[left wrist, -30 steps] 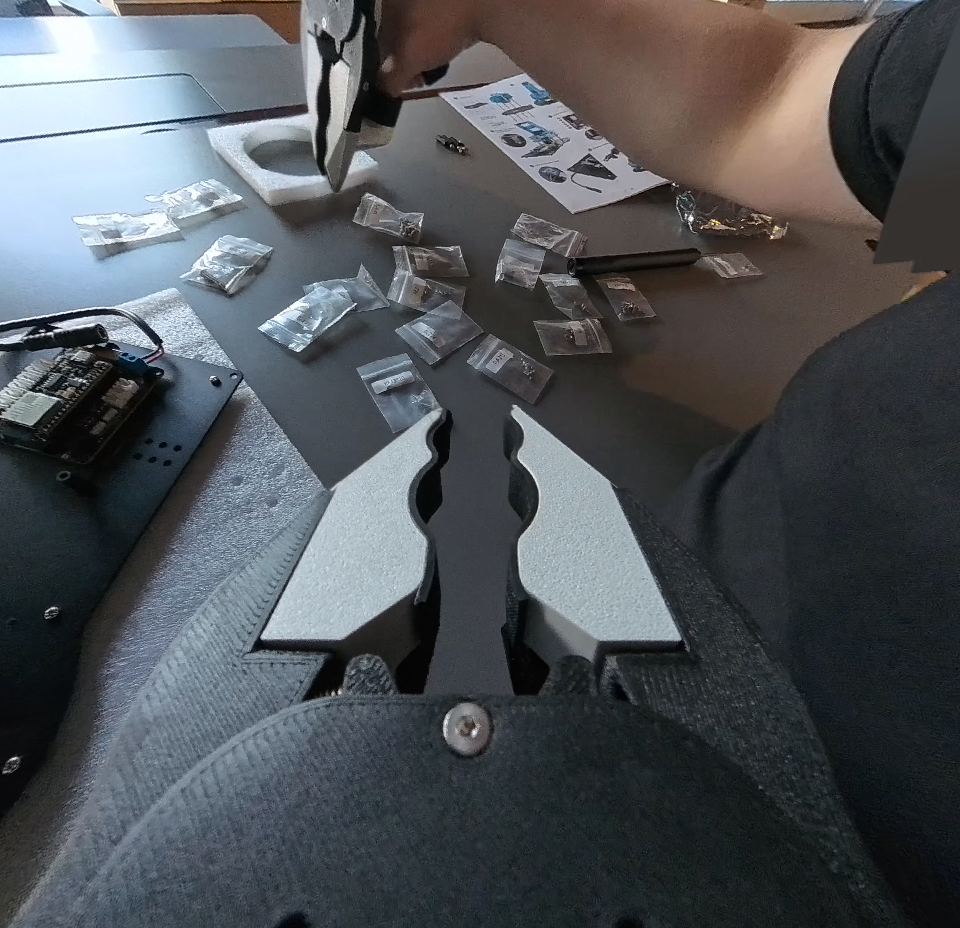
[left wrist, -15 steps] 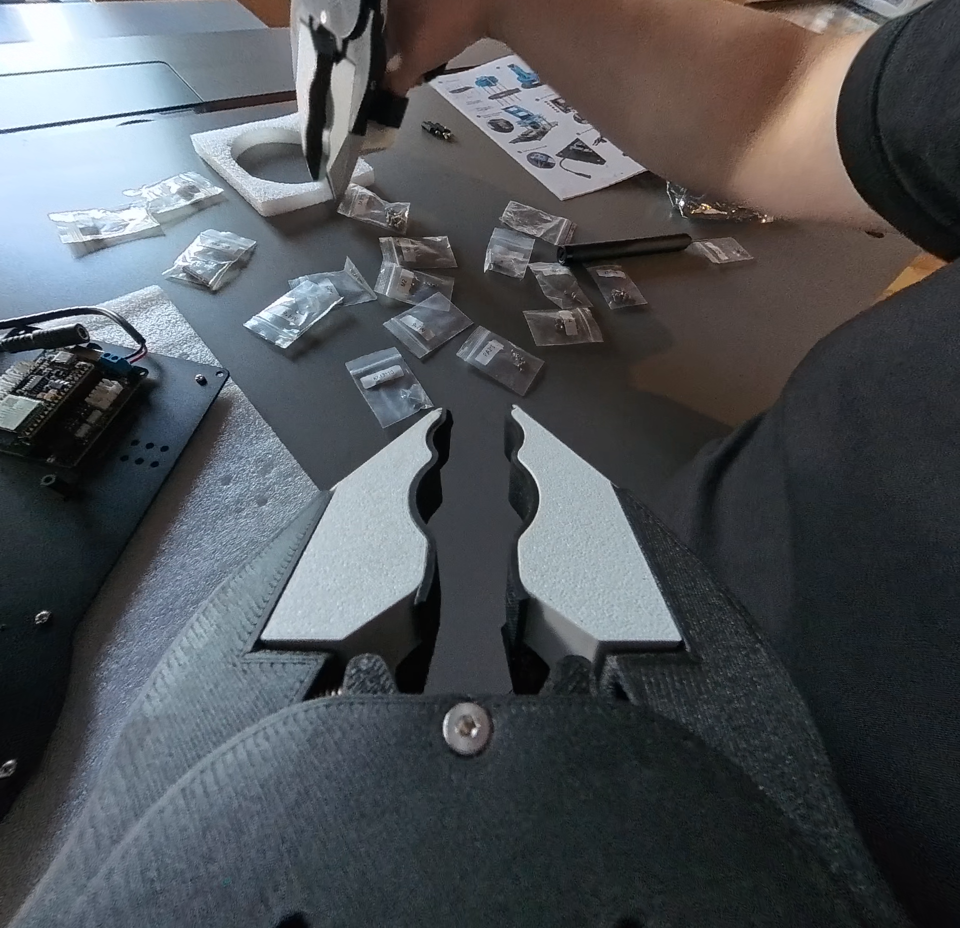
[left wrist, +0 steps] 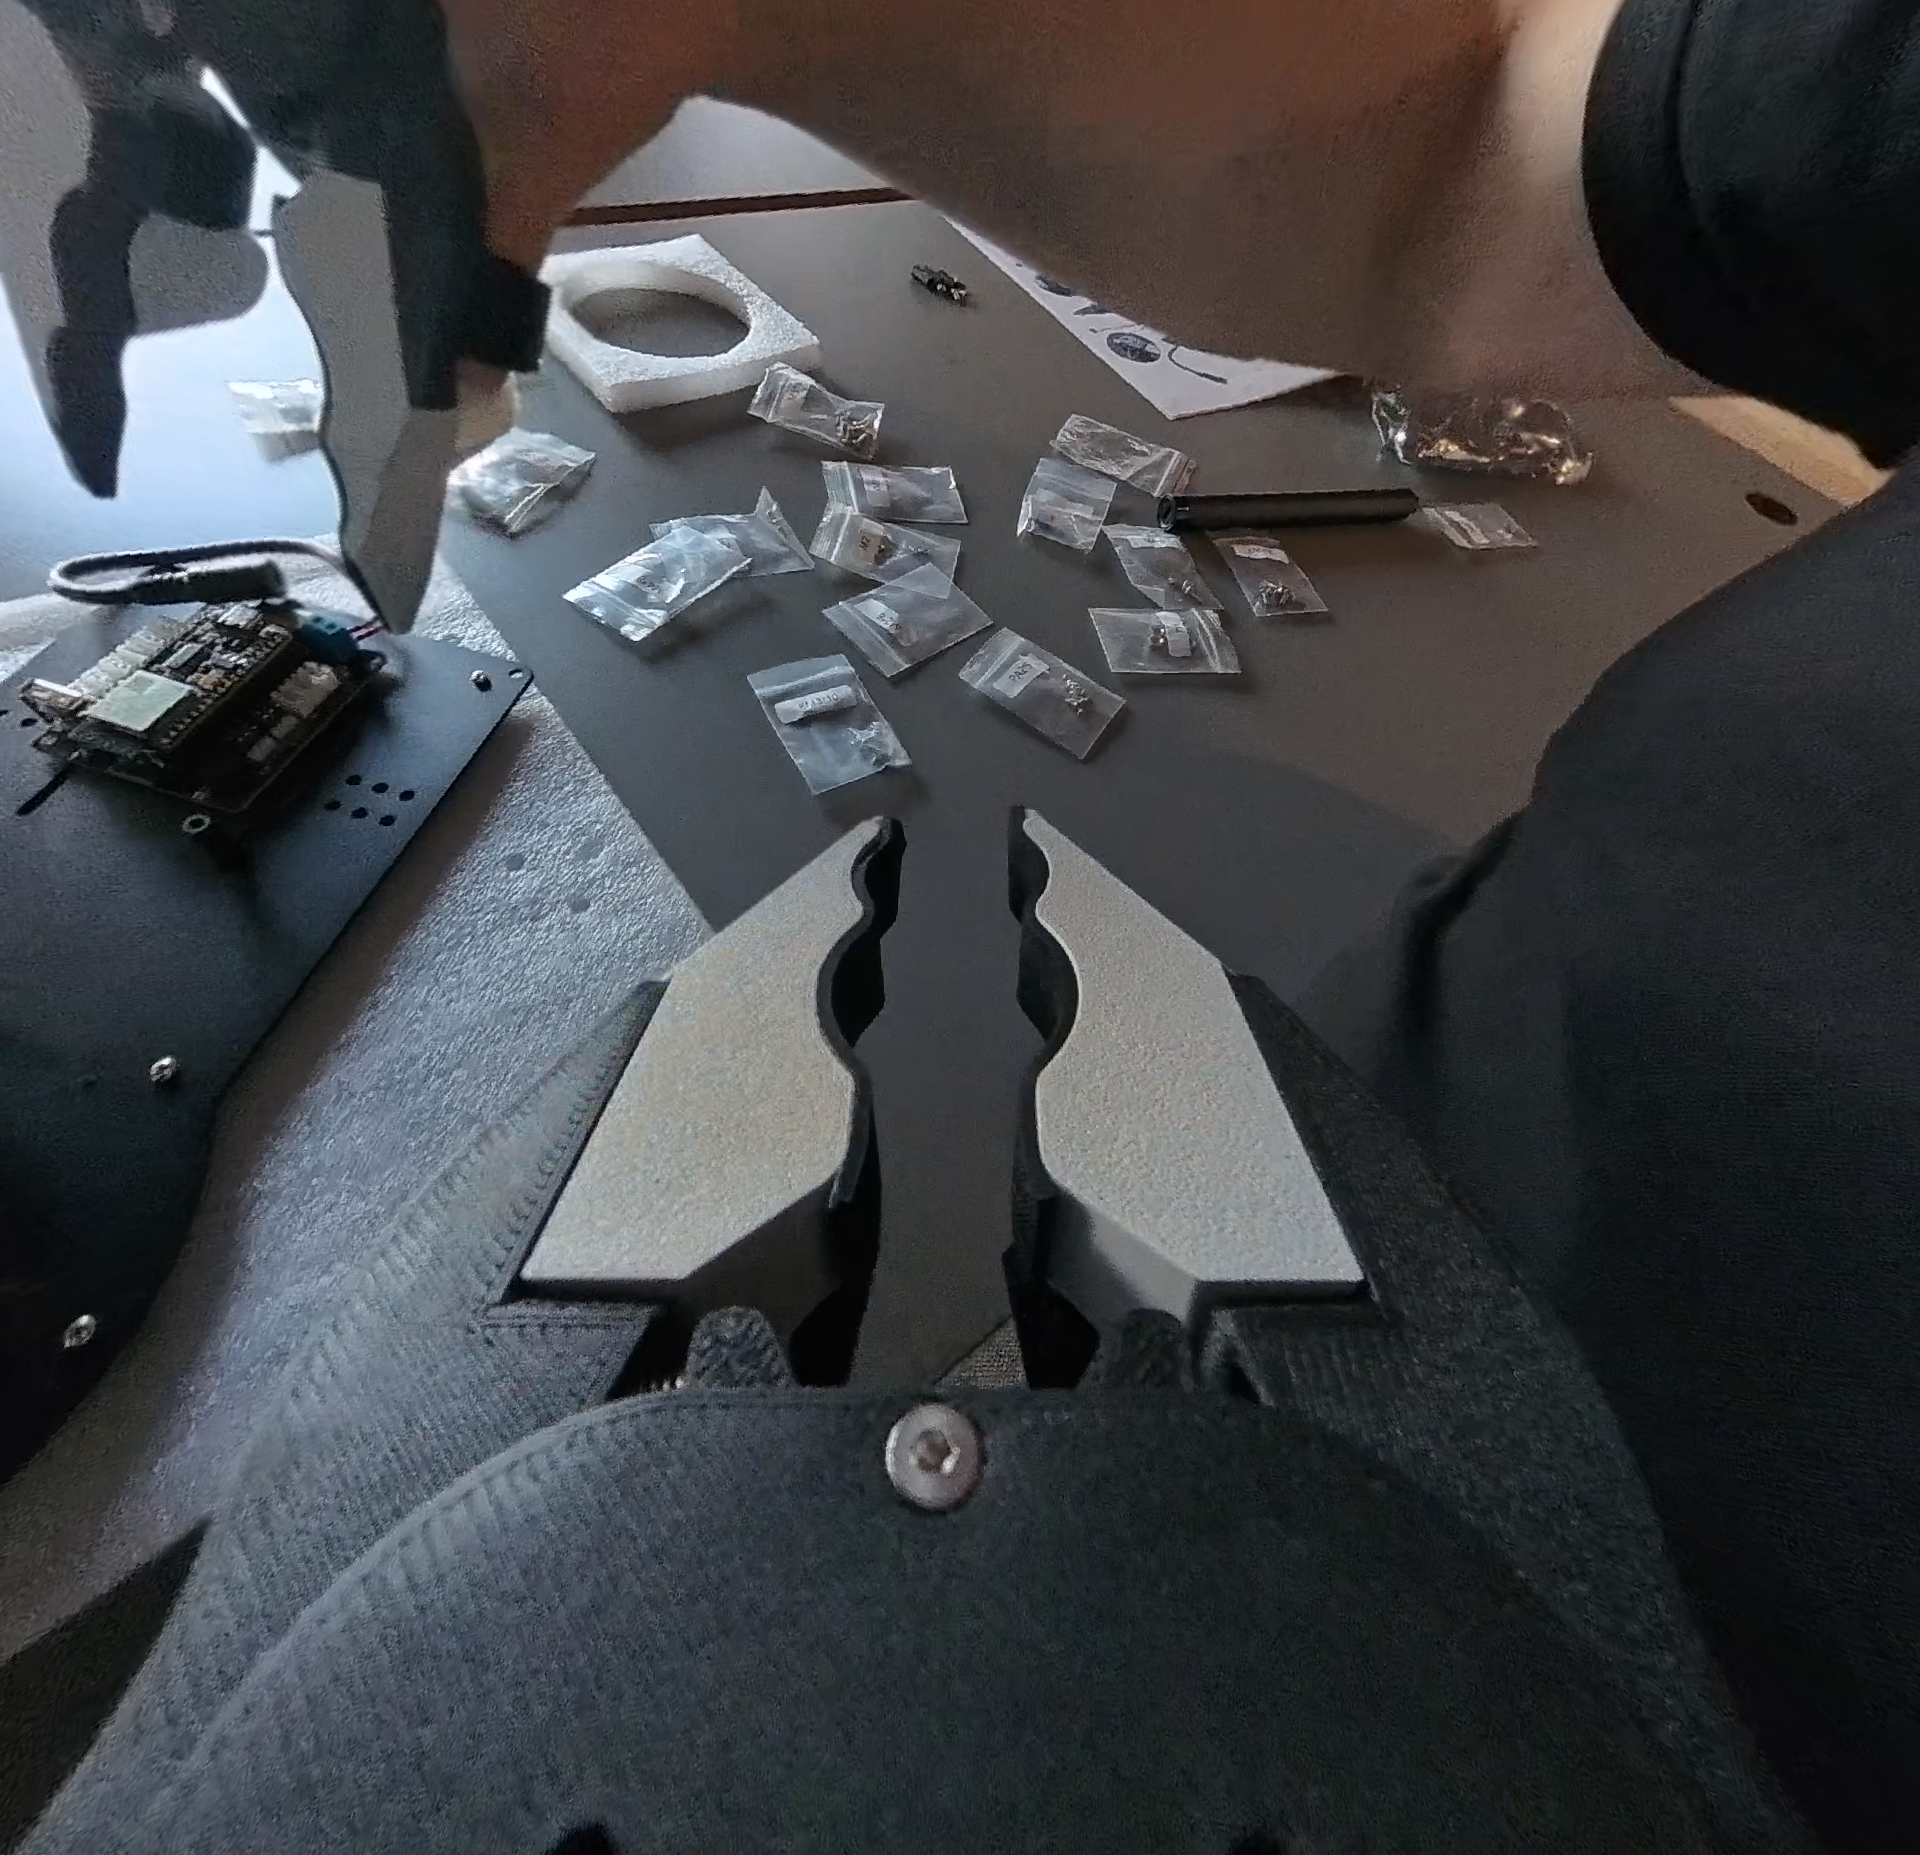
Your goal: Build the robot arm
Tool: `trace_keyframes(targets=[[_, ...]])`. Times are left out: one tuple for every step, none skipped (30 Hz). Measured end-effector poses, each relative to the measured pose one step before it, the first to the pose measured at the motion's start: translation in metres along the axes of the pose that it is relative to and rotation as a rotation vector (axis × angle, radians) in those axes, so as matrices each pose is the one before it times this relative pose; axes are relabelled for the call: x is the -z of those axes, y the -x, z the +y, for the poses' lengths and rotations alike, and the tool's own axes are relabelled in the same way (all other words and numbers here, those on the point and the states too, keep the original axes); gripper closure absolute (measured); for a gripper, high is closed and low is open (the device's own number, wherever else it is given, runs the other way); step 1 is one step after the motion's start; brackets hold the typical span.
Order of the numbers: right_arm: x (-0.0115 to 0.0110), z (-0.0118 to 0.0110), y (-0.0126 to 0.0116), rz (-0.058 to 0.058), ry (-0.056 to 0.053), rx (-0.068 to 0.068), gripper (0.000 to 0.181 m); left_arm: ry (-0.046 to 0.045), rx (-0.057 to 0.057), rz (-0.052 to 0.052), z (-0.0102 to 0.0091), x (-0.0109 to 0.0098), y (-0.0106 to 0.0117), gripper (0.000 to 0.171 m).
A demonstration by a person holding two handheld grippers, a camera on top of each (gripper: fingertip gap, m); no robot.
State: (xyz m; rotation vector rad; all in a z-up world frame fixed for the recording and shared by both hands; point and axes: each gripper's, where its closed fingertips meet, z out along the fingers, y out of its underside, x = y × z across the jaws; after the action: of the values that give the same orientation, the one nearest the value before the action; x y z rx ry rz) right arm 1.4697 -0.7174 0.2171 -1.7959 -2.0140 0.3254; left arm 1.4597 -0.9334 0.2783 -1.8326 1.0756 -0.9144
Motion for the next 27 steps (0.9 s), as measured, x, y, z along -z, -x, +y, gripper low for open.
trace_keyframes(targets=[[-0.00693,-0.00112,-0.00252,-0.0146,0.0189,0.0116,0.101,-0.00225,0.0065,-0.0087,0.00268,0.00217,0.00185,0.153],[-0.00629,-0.00131,-0.00133,-0.0166,0.0158,0.0061,0.100,-0.00180,0.0095,-0.0092,0.00293,0.00195,0.00239,0.153],[-0.00565,-0.00058,-0.00162,-0.0122,0.0208,-0.0002,0.099,-0.00300,0.0114,-0.0071,0.00270,0.00194,0.00237,0.153],[-0.00509,0.00018,-0.00169,-0.0076,0.0229,0.0059,0.099,-0.00442,0.0127,-0.0035,0.00216,0.00174,0.00201,0.153],[-0.00467,-0.00036,-0.00113,-0.0054,0.0166,0.0116,0.099,-0.00397,0.0125,-0.0017,0.00172,0.00160,0.00202,0.152],[-0.00403,-0.00007,-0.00119,-0.0037,0.0135,0.0051,0.102,-0.00303,0.0100,-0.0020,0.00128,0.00156,0.00191,0.152],[-0.00344,0.00023,-0.00008,-0.0115,0.0124,-0.0062,0.102,-0.00272,0.0068,-0.0027,0.00069,0.00152,0.00186,0.152],[-0.00275,0.00005,0.00018,-0.0108,0.0083,-0.0071,0.102,-0.00341,0.0036,-0.0027,0.00006,0.00160,0.00169,0.152],[-0.00177,-0.00022,-0.00062,-0.0030,0.0049,-0.0020,0.102,-0.00409,0.0011,-0.0029,-0.00040,0.00146,0.00138,0.152],[-0.00111,-0.00043,0.00002,-0.0050,0.0022,-0.0012,0.103,-0.00326,-0.0003,-0.0025,-0.00043,0.00108,0.00122,0.152],[-0.00109,-0.00020,0.00133,-0.0139,0.0041,-0.0053,0.105,-0.00146,-0.0011,-0.0015,-0.00017,0.00091,0.00103,0.152],[-0.00084,-0.00017,0.00112,-0.0136,0.0047,-0.0048,0.107,0.00047,-0.0012,-0.0014,0.00003,0.00044,0.00111,0.152],[-0.00026,-0.00065,-0.00030,-0.0051,0.0003,-0.0028,0.108,0.00130,-0.0010,-0.0012,0.00019,0.00028,0.00100,0.152],[-0.00022,-0.00015,-0.00020,-0.0042,0.0026,0.0016,0.109,0.00000,-0.0009,-0.0002,-0.00005,0.00026,0.00074,0.152],[0.00002,0.00013,0.00057,-0.0092,0.0041,0.0006,0.114,-0.00169,-0.0004,0.0006,-0.00025,0.00018,0.00052,0.152],[-0.00006,0.00022,0.00058,-0.0096,0.0039,0.0000,0.117,-0.00165,0.0005,0.0015,-0.00021,-0.00003,0.00026,0.152],[-0.00033,0.00025,-0.00014,-0.0046,0.0052,-0.0028,0.116,0.00004,0.0011,0.0020,0.00000,0.00000,0.00010,0.152],[-0.00036,0.00016,0.00026,-0.0071,0.0046,-0.0038,0.116,0.00092,0.0002,0.0017,0.00022,-0.00003,0.00010,0.152],[-0.00023,-0.00014,-0.00011,-0.0047,0.0045,-0.0009,0.116,0.00016,-0.0011,0.0003,0.00002,0.00001,0.00004,0.152],[0.00013,0.00014,-0.00024,-0.0030,0.0065,0.0021,0.116,0.00013,-0.0012,0.0000,0.00014,0.00000,0.00002,0.152],[0.00000,0.00010,-0.00018,-0.0028,0.0061,0.0006,0.116,0.00080,-0.0001,0.0012,0.00014,0.00014,-0.00011,0.152],[0.00003,0.00039,-0.00098,-0.0001,0.0074,-0.0018,0.117,0.00004,0.0009,0.0019,0.00009,0.00002,-0.00018,0.152],[0.00004,0.00017,-0.00053,-0.0027,0.0062,-0.0015,0.117,-0.00181,0.0007,0.0019,-0.00023,0.00020,-0.00029,0.152],[0.00005,-0.00003,-0.00031,-0.0006,0.0050,0.0027,0.118,-0.00170,0.0005,0.0009,-0.00008,0.00020,-0.00020,0.152],[0.00010,-0.00006,-0.00025,0.0021,0.0035,0.0054,0.120,-0.00051,0.0002,-0.0004,-0.00003,0.00024,-0.00007,0.152],[-0.00002,0.00006,-0.00010,0.0024,0.0048,0.0038,0.119,-0.00047,-0.0002,-0.0011,0.00009,0.00029,0.00013,0.152],[0.00002,-0.00002,0.00006,0.0011,0.0034,0.0001,0.121,-0.00093,0.0000,-0.0017,-0.00004,0.00038,0.00022,0.152]])
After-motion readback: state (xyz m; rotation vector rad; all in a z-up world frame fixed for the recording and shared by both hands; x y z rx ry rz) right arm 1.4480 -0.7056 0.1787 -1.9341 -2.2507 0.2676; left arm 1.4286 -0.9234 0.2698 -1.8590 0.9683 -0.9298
